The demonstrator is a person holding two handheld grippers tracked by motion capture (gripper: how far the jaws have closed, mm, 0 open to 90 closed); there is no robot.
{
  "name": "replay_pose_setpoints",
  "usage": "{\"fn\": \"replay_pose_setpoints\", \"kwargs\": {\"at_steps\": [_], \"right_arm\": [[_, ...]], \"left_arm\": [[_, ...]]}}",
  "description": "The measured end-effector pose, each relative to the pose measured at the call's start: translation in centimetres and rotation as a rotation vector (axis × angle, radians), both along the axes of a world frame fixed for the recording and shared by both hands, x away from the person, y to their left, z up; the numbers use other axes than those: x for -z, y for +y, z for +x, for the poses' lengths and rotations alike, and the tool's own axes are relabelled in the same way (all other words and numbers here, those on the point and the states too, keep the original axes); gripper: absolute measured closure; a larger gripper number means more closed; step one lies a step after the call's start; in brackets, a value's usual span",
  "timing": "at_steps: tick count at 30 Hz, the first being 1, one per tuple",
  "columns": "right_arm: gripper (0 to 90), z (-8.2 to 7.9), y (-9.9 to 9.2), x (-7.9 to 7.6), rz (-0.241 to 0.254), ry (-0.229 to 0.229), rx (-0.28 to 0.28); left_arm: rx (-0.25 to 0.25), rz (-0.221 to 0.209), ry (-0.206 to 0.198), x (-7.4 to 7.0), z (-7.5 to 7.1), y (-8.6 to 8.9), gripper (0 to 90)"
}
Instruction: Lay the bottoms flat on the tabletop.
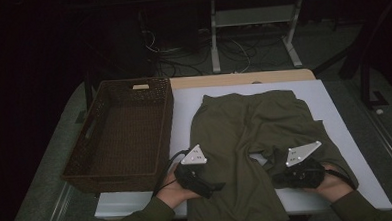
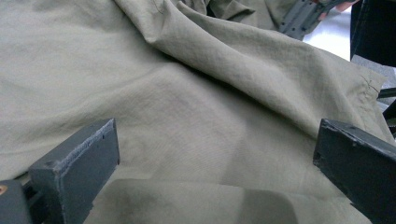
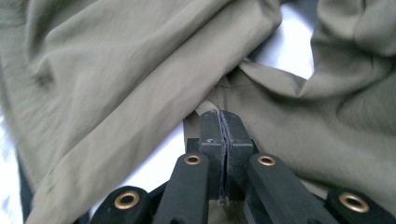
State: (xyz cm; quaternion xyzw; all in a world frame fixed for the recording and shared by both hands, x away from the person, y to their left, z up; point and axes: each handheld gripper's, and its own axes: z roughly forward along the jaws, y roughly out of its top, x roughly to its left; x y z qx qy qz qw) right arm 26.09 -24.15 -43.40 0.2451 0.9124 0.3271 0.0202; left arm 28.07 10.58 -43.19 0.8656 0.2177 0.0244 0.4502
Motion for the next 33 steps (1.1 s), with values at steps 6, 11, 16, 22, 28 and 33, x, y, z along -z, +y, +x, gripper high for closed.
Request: {"fn": "replay_pose_setpoints", "kwargs": {"at_steps": [6, 11, 16, 22, 28, 33], "right_arm": [[78.7, -0.7, -1.0, -0.5, 0.038, -0.016, 0.019], [61.3, 0.0, -1.0, -1.5, 0.092, -0.077, 0.086], [54.3, 1.6, -0.2, -1.3, 0.066, -0.083, 0.170], [59.6, 3.6, 1.0, -0.3, 0.022, -0.073, 0.239], [82.6, 4.5, 1.5, 0.7, -0.037, -0.072, 0.209], [87.6, 4.4, 1.7, 0.7, -0.040, -0.077, 0.159]], "left_arm": [[0.000, -0.002, 0.002, 0.0, 0.0, -0.1, 0.0], [-0.006, -0.005, 0.000, 0.0, 0.1, 0.0, 0.0], [0.000, 0.000, 0.000, 0.0, 0.0, -0.1, 0.0], [-0.001, 0.003, 0.001, 0.0, 0.0, -0.1, 0.0], [0.000, 0.002, 0.002, 0.0, 0.0, -0.1, 0.0], [0.005, 0.002, 0.001, 0.0, 0.0, -0.1, 0.0]]}}
